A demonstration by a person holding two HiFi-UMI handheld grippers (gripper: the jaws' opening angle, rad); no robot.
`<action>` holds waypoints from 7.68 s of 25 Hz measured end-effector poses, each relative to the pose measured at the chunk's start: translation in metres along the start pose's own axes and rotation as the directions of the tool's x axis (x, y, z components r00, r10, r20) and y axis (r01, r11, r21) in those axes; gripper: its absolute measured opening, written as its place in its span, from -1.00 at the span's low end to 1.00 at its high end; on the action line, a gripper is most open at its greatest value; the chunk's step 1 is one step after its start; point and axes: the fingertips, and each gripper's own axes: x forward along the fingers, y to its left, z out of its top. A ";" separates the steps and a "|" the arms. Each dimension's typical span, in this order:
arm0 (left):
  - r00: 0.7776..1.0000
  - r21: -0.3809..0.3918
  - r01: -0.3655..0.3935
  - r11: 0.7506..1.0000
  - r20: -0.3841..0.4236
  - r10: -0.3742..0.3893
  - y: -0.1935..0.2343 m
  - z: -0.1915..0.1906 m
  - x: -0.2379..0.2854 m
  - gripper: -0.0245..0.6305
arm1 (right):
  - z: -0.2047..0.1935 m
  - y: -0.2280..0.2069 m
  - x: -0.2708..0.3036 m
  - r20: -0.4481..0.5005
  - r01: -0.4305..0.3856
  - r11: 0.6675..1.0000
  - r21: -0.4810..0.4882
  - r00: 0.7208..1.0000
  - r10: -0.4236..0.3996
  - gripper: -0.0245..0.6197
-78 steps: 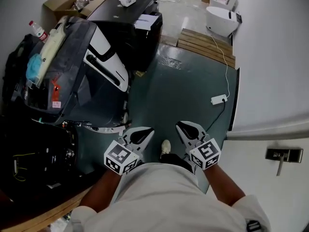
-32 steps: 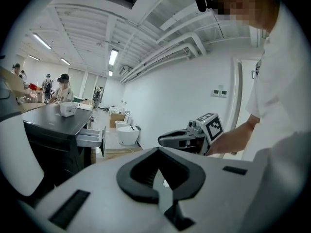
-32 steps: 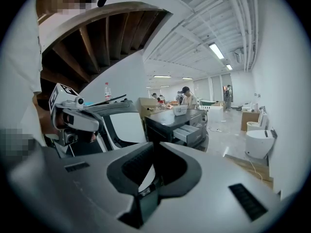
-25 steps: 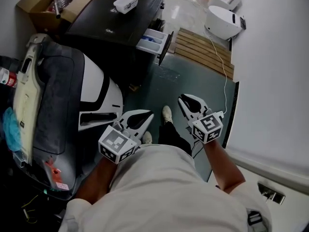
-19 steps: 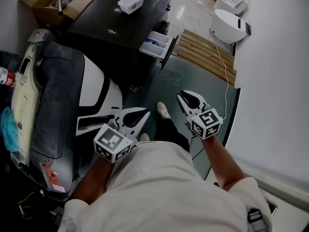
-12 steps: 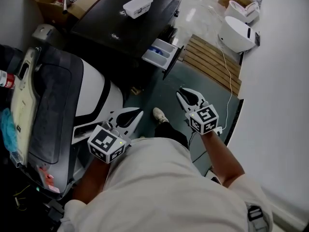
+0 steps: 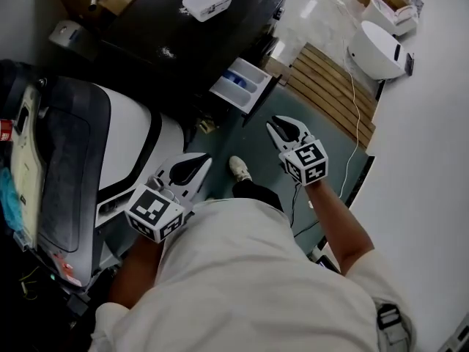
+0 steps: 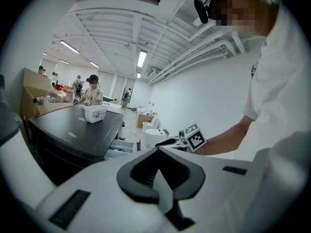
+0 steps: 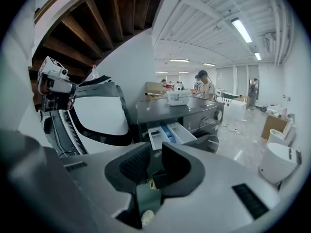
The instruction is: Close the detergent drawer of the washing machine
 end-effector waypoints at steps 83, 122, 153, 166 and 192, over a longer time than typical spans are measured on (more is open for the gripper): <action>0.955 -0.167 -0.289 0.943 0.020 0.296 0.062 0.013 0.053 -0.94 | -0.002 -0.053 0.143 -0.137 -0.273 0.944 -0.187 0.959 0.250 -0.68; 0.942 -0.198 -0.324 0.925 0.020 0.335 0.098 0.015 0.041 -0.94 | 0.028 -0.036 0.196 -0.143 -0.310 0.929 -0.200 0.948 0.286 -0.68; 0.946 -0.211 -0.315 0.925 0.012 0.324 0.104 0.008 0.039 -0.94 | 0.037 -0.036 0.212 -0.124 -0.234 0.958 -0.163 0.969 0.216 -0.69; 0.944 -0.193 -0.319 0.928 0.019 0.329 0.095 0.009 0.032 -0.94 | 0.035 -0.036 0.211 -0.118 -0.230 0.956 -0.180 0.970 0.211 -0.69; 0.976 -0.107 -0.206 0.973 0.053 0.212 0.056 -0.004 -0.029 -0.94 | 0.023 -0.015 0.140 -0.099 -0.081 0.990 -0.117 0.993 0.069 -0.69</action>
